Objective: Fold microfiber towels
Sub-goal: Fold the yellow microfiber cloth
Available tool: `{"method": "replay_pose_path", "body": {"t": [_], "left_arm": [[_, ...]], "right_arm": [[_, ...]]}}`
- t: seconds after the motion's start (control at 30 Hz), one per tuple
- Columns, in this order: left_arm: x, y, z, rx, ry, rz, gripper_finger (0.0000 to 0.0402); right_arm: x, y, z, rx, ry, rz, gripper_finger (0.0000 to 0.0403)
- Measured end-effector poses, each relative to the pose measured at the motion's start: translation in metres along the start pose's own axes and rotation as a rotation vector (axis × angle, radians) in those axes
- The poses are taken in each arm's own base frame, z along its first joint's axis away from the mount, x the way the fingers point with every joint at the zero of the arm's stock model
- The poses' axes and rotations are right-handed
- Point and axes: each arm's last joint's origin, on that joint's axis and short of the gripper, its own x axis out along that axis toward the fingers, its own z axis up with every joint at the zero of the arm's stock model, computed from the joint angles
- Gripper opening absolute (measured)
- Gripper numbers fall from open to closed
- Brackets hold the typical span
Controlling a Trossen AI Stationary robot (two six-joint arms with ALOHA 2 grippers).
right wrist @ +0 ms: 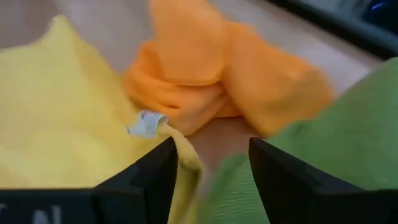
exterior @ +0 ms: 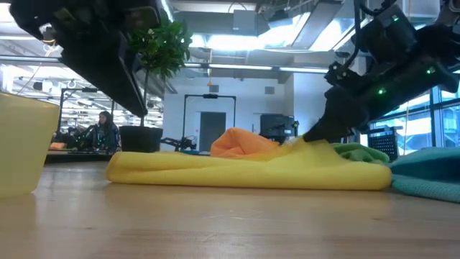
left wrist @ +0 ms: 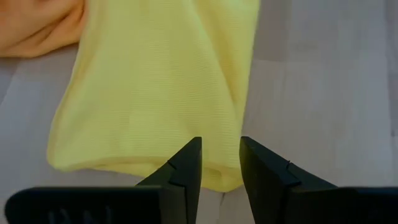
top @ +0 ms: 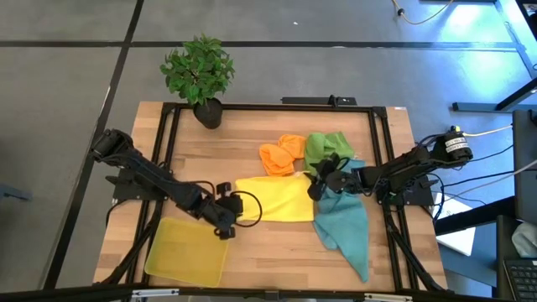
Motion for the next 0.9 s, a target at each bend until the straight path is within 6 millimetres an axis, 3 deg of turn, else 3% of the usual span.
{"method": "replay_pose_path", "body": {"t": [0.1,0.23,0.5,0.6,0.73,0.9], "left_arm": [[0.001,0.003,0.001,-0.013,0.007,0.011,0.0099],[0.003,0.008,0.004,-0.008,0.007,0.023,0.0099],[0.004,0.009,0.004,-0.015,0.005,0.022,0.0099],[0.003,0.006,0.003,-0.012,0.009,0.007,0.0099],[0.008,0.002,-0.003,0.014,0.052,-0.002,0.0099],[0.013,0.007,-0.014,0.004,0.159,0.071,0.0099]], "right_arm": [[0.0,0.005,0.003,0.007,0.007,0.128,0.0199],[-0.002,0.01,0.006,-0.124,0.0,0.285,0.0199],[-0.017,0.007,0.026,-0.129,-0.114,0.282,0.0187],[-0.02,0.013,0.03,-0.112,-0.143,0.433,0.0182],[-0.025,0.03,0.025,-0.109,-0.142,0.602,0.0174],[-0.023,0.044,0.009,-0.112,-0.084,0.597,0.0164]]}}
